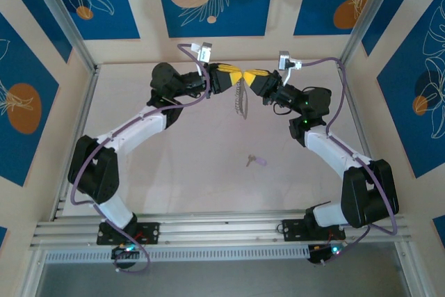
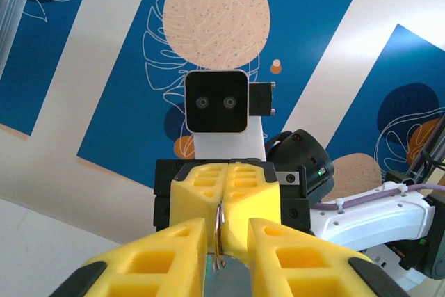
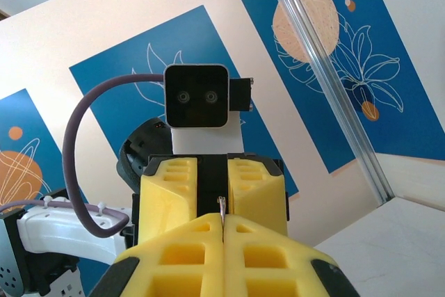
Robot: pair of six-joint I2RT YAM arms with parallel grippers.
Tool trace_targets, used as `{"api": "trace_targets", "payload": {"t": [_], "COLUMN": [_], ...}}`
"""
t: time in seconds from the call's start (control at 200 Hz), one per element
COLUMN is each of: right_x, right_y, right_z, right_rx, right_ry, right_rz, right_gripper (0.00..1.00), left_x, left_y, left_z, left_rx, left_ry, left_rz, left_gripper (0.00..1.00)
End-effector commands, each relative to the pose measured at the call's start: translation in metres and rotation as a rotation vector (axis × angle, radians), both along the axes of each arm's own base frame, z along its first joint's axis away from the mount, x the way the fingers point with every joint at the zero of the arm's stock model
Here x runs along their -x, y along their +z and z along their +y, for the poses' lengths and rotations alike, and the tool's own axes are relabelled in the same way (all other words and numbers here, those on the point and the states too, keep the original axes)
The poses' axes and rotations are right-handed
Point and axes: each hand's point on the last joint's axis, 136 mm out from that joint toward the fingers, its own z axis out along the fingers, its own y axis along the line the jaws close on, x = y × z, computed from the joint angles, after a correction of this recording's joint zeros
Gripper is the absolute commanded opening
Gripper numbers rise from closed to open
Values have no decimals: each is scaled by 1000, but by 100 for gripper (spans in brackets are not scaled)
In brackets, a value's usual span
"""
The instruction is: Put the keys on the keyring
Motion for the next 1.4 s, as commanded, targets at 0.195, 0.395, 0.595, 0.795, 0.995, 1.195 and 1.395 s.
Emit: {"api": "trace_targets", "payload": {"t": [0.195, 0.395, 0.595, 0.795, 0.995, 1.195, 1.395], "right_x": [5, 5, 5, 5, 6, 6, 7], "right_y": [25, 24, 22, 22, 21, 21, 21], "right_z": [-5, -5, -4, -4, -3, -3, -3], "right_rx": [-47, -45, -42, -39, -37, -34, -33], "right_ry": [-37, -32, -31, -27, -25, -21, -19], "right_rz": [-80, -79, -75, -73, -73, -72, -71], "right_gripper": [0, 0, 0, 0, 0, 0, 0], "left_x": [2, 0, 0, 0, 0, 1, 1], "left_y": [-2, 0, 2, 4, 3, 6, 9], "left_z": [-1, -2, -3, -4, -6, -6, -7], "left_rx": [33, 46, 54, 63, 61, 72, 79], "left_ry": [-5, -5, -13, -19, -23, -21, -24], "left_rz": [-13, -14, -19, -24, -21, -28, -32], "left_gripper": [28, 28, 27, 26, 20, 24, 24]}}
